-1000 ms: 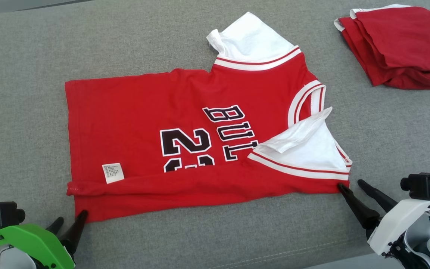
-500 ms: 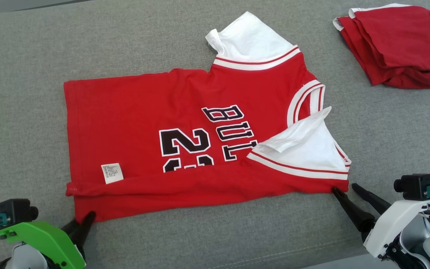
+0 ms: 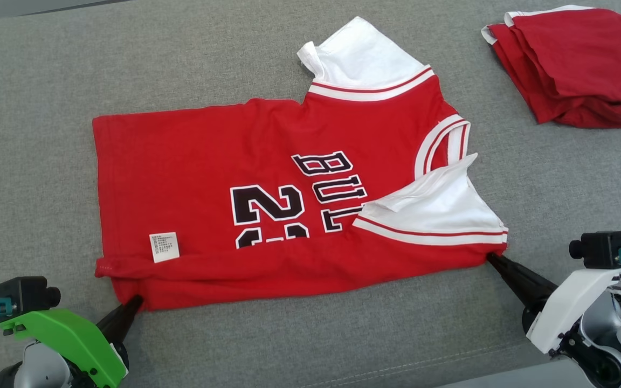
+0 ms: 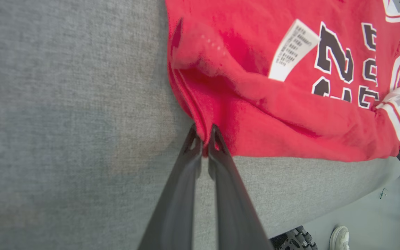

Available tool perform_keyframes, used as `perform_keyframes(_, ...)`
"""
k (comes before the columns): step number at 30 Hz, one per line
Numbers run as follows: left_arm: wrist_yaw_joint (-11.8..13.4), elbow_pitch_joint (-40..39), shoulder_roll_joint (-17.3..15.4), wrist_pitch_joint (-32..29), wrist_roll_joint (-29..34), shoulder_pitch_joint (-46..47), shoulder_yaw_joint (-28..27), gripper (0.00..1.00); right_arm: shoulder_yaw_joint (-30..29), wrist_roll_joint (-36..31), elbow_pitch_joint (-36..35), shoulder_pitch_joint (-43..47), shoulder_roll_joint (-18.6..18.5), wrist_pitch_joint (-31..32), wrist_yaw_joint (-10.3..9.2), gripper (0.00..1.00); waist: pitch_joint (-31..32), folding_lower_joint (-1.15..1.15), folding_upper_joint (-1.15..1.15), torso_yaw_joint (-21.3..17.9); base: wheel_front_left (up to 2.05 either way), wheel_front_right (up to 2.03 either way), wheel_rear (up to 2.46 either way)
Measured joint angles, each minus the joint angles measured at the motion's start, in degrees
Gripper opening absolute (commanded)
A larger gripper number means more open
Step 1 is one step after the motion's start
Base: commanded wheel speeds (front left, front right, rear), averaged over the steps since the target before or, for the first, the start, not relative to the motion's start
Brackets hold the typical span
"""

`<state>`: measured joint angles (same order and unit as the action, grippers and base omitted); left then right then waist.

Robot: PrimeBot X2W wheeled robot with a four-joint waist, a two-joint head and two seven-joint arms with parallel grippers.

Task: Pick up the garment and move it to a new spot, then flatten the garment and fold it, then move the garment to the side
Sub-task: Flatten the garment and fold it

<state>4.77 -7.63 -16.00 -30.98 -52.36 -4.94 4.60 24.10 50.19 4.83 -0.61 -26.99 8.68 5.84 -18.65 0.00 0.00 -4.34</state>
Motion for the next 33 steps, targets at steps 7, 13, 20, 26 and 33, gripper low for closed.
perform_keyframes(7, -0.5, -1.2, -0.5, -0.3, -0.9, 0.0, -0.9, 0.0, -1.3, 1.8, -2.8, -1.6, -3.0, 2.8, 0.21, 0.0, 0.4, 0.0, 0.0, 0.2, 0.0, 0.0, 0.0)
perform_keyframes(13, -1.8, -5.8, -1.2, -1.4, -4.2, 0.8, -2.5, 0.0, -3.0, 4.1, -7.0, -4.0, -6.2, 6.4, 0.37, 0.0, 1.2, 0.0, 0.0, 0.4, 0.0, 0.0, 0.0)
perform_keyframes(20, -2.2, -9.1, -2.9, -4.3, -6.4, 3.9, -3.1, 0.0, -6.5, 8.8, -9.8, -6.3, -9.2, 10.1, 0.27, 0.0, 2.5, 0.0, 0.0, 1.2, 0.0, 0.0, 0.0)
perform_keyframes(26, -1.7, -9.0, -3.1, -5.0, -7.3, 0.8, -4.0, 0.0, -5.9, 10.7, -10.5, -4.4, -9.3, 12.3, 0.03, 0.0, 2.9, 0.0, 0.0, 1.6, 0.0, 0.0, 0.0)
perform_keyframes(33, -1.1, -7.5, -2.4, -5.3, -7.3, -5.1, -4.0, 0.0, -5.5, 12.4, -10.2, 3.4, -9.1, 12.8, -2.01, 0.0, 2.2, 0.0, 0.0, 1.7, 0.0, 0.0, 0.0)
